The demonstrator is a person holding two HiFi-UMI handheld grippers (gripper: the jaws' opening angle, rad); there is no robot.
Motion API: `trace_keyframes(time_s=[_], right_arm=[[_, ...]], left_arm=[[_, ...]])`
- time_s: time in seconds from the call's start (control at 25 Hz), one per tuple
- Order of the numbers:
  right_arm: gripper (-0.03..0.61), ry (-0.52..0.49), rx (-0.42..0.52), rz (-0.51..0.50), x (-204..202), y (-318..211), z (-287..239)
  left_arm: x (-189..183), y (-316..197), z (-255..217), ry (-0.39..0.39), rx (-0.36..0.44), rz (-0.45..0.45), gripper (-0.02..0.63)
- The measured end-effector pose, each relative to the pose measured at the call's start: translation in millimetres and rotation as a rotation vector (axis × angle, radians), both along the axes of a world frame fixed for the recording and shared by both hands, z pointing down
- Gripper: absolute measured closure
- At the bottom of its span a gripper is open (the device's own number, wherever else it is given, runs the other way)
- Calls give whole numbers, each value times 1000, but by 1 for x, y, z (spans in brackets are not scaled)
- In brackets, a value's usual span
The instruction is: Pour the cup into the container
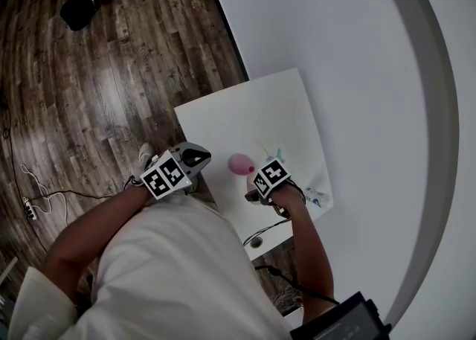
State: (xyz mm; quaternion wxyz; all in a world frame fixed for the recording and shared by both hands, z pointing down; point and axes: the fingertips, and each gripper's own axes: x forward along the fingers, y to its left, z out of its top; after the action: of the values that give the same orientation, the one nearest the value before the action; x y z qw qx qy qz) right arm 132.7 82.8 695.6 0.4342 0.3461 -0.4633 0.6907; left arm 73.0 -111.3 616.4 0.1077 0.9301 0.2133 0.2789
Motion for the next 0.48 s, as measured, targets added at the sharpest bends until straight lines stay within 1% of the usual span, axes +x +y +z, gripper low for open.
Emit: trace_keyframes(time_s=[0.16,0.4,0.48], right_arm=[[213,-1,-5,-2,1,0,0],[213,-10,-15,-6,0,0,1],[213,-13,-18,-7,0,0,1]], left_arm=[[-1,0,1,7,2,-4,603],[-4,1,5,-8,-1,-4,603],[-3,0,3,0,1,-3,603]])
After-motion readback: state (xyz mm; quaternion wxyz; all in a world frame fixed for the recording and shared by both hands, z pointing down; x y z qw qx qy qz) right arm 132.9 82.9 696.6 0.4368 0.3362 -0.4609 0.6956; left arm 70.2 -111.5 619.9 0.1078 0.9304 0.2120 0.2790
